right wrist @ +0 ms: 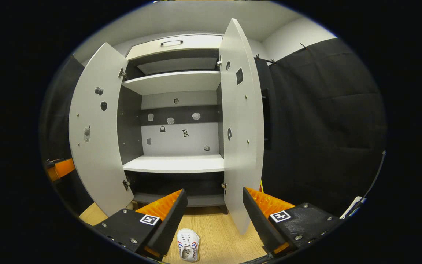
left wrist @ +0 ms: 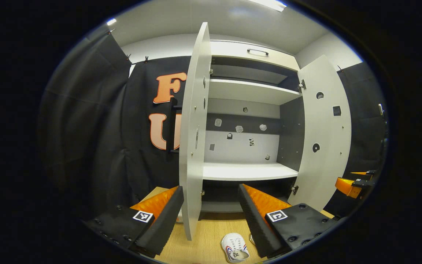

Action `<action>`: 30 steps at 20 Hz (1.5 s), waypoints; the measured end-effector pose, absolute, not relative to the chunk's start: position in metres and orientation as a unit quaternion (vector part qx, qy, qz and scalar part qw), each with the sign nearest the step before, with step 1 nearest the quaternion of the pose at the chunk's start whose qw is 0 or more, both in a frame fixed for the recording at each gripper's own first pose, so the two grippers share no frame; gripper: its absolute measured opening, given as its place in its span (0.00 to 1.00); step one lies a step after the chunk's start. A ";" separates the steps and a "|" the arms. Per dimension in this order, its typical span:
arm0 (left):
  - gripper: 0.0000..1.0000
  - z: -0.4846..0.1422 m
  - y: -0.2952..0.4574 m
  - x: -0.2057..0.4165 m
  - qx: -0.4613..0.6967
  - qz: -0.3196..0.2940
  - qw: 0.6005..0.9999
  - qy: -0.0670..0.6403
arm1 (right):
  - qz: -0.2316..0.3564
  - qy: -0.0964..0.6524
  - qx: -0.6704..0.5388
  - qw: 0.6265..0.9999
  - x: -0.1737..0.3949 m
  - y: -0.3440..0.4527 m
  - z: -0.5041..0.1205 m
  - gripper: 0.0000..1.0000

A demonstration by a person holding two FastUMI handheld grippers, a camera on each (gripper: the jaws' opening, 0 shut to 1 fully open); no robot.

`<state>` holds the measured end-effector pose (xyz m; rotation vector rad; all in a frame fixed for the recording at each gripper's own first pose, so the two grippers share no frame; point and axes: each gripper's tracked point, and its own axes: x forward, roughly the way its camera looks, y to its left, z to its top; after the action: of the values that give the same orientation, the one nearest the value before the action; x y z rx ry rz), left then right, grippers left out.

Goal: Grab one shoe with the right hand and put it into the shoe cabinet, grab the other shoe with the left hand and put it into the shoe cabinet; then close the right door with the right hand and the left door with the left hand.

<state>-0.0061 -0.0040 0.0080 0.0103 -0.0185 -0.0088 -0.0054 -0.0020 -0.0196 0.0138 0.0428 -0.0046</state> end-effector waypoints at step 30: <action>0.96 -0.031 0.025 -0.018 0.015 0.040 0.998 0.036 | 0.072 0.326 0.019 0.942 0.033 0.059 -0.379 0.94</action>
<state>-0.0181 0.0254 -0.0306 0.0297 0.0727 0.0808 0.0329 0.0592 -0.3788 0.0389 0.6648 0.1478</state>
